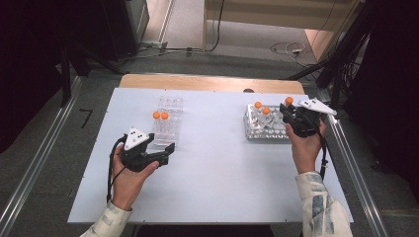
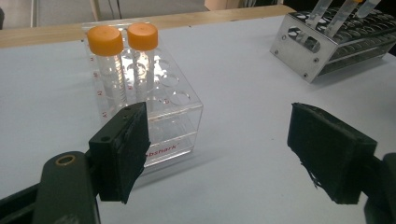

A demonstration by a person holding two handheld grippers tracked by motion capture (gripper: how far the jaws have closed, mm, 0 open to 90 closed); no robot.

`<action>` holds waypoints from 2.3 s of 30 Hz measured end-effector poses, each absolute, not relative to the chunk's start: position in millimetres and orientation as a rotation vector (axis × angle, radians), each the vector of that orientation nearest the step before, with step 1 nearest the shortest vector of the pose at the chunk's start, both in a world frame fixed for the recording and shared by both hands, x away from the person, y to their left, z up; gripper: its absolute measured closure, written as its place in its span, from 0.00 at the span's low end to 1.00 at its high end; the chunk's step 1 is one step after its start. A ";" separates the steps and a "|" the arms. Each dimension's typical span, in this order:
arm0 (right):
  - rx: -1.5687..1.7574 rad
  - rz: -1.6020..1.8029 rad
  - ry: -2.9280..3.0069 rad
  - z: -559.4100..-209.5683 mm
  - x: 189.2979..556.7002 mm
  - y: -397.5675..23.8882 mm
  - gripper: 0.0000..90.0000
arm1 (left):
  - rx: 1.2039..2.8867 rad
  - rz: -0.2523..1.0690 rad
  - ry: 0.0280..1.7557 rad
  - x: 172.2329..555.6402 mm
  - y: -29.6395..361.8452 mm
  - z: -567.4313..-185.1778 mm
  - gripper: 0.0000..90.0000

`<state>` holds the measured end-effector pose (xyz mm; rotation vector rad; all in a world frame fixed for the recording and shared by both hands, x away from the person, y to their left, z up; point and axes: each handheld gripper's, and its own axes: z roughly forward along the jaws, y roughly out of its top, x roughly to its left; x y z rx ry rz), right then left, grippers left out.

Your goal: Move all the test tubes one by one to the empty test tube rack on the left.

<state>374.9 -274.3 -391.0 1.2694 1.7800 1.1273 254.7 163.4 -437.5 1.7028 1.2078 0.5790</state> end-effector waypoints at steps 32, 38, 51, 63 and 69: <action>1.136 1.265 1.925 -396.7 315.3 -254.6 0.80 | 1.714 0.571 1.204 254.7 159.0 -439.1 0.23; 1.123 1.279 1.956 -404.4 311.0 -246.3 0.80 | 1.717 0.568 1.200 254.4 157.7 -439.1 0.23; 1.089 1.276 2.029 -418.0 305.9 -226.1 0.80 | 1.714 0.552 1.191 254.5 155.3 -438.7 0.23; 1.011 1.283 2.125 -428.7 300.0 -193.1 0.80 | 1.709 0.540 1.158 254.7 144.1 -435.3 0.23; 0.964 1.287 2.174 -433.7 296.3 -173.2 0.80 | 1.705 0.530 1.148 254.4 140.1 -434.2 0.23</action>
